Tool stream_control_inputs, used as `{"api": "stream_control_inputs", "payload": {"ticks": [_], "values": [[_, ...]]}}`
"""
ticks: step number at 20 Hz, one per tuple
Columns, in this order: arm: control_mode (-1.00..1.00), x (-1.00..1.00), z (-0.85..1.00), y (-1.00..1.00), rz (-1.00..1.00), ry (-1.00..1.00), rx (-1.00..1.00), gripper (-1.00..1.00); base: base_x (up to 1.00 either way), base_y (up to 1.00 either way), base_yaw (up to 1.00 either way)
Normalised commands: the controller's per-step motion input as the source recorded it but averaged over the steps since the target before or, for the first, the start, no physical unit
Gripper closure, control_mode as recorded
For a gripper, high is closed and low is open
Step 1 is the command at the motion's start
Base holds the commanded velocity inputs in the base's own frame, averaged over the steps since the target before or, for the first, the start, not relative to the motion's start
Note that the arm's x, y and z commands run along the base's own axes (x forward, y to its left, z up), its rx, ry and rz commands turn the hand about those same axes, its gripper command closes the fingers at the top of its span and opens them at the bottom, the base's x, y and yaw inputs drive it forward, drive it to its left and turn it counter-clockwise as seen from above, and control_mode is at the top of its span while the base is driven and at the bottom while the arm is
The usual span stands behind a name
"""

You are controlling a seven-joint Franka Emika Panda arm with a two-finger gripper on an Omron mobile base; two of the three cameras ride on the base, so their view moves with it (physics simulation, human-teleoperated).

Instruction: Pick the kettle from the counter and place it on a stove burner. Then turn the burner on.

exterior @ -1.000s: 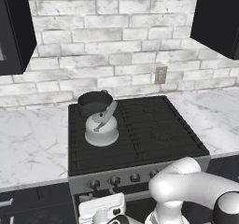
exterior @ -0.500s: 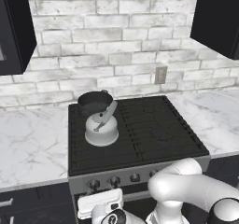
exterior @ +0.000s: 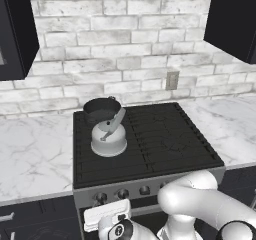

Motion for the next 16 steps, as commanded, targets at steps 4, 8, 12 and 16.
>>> {"api": "stream_control_inputs", "payload": {"ticks": [4, 8, 12, 16], "values": [[-1.00, 0.14, -0.20, 0.00, 0.00, 0.00, 0.00, -1.00, 0.00, 0.00, 0.00], [-1.00, 0.07, -0.10, 0.08, 0.00, 0.00, 0.00, -1.00, 0.00, 0.00, 0.00], [-1.00, 0.06, -0.15, 0.21, 0.00, 0.00, 0.00, -1.00, 0.00, 0.00, 0.00], [-1.00, 0.06, -0.13, 0.16, 0.00, 0.00, 0.00, -1.00, 0.00, 0.00, 0.00]]}}
